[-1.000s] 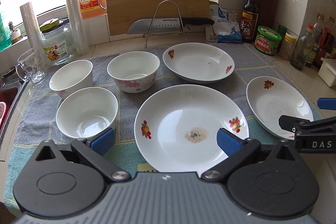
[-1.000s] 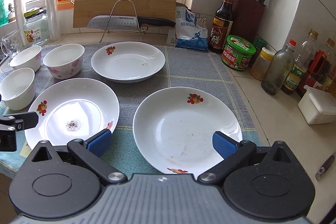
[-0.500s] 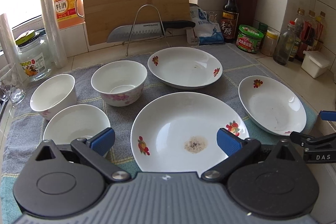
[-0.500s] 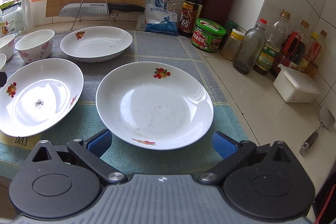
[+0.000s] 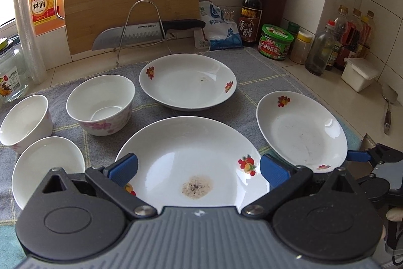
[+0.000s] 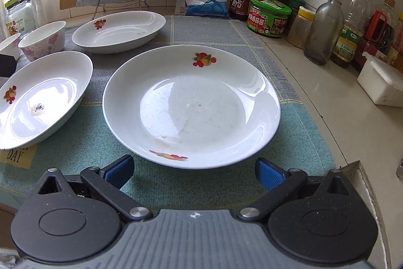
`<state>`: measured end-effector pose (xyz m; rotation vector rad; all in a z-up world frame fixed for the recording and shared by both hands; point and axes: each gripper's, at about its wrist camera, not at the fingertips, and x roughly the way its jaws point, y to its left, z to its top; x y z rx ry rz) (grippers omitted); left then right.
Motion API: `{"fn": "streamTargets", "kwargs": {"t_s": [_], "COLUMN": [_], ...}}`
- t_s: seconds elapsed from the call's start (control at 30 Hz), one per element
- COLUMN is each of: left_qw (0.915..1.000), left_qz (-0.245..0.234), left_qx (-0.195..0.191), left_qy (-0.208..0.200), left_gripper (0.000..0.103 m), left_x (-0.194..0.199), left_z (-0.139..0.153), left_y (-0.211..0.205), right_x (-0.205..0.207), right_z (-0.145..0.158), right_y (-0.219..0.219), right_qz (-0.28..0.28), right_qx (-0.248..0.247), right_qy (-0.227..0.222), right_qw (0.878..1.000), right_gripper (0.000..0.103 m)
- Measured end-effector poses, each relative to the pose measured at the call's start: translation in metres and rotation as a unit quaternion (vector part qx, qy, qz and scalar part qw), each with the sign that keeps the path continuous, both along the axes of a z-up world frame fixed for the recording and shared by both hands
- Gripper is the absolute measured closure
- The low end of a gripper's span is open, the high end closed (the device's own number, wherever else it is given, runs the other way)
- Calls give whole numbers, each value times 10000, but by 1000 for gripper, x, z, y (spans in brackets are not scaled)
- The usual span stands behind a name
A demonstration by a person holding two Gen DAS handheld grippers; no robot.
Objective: Organize plates and bowls
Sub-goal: 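Move the left gripper to the rim of the flowered plate and grasp it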
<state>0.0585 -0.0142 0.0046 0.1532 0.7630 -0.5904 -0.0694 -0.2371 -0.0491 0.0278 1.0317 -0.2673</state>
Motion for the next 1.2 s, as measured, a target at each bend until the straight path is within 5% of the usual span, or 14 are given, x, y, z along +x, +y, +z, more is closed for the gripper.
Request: {"fn": "streamTargets", "kwargs": {"t_s": [0.47,0.73,0.87,1.2], "left_qw": [9970,9891,9882,9708], "left_qz": [-780,-1312,-1456,-2229], "left_qx": [-8,-56,166,539], "left_qy": [3,665,454,707], "left_gripper": [1,1,1,1], "left_x": [21,50,57,85], "left_z": [6,-1,-2,-10], "left_y": [-60,-110,-134,-191], "right_x": [-2,-7,-9,-13], "right_z": [-10,-15,-16,-17], "right_y": [-15,-22,-26,-34], "right_qz": [464,732,850,1059], "right_qx": [277,285,293,329], "right_qy": [-310,-637,-741,-811], "right_qw": [9981,9949,9932,9905], "right_gripper": [0,0,0,0]}}
